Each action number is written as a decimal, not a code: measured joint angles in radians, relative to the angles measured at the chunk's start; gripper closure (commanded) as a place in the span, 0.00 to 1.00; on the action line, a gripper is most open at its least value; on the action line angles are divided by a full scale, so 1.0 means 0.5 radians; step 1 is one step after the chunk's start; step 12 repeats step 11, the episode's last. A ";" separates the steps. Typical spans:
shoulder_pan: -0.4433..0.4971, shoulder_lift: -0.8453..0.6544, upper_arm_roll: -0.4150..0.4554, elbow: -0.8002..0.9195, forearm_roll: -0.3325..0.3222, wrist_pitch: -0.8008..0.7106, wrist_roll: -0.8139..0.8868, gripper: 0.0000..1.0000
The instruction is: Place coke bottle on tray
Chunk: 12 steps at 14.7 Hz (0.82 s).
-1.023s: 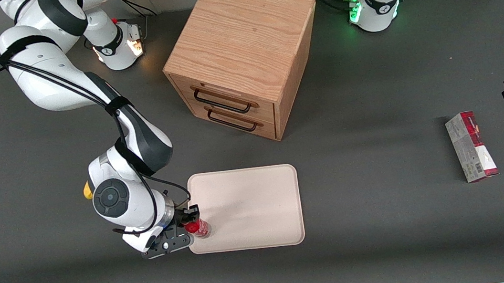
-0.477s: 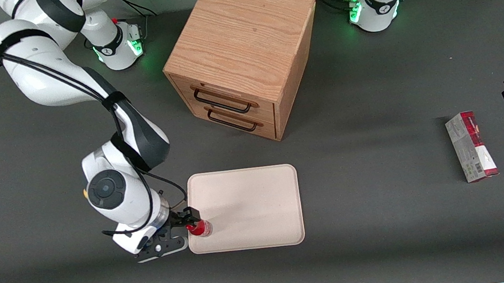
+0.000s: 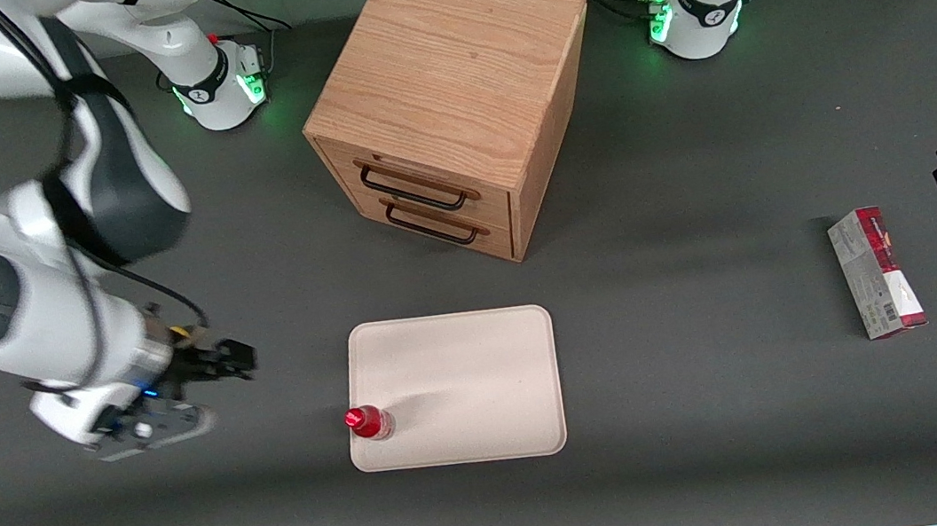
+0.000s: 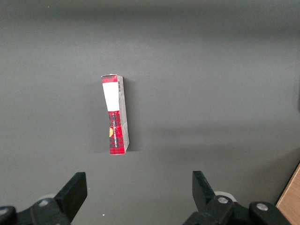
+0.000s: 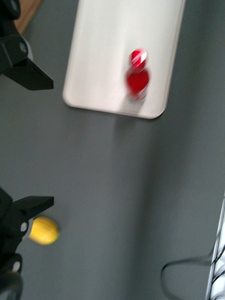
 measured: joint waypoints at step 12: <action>0.010 -1.053 -0.467 -0.983 0.200 -0.110 -0.239 0.00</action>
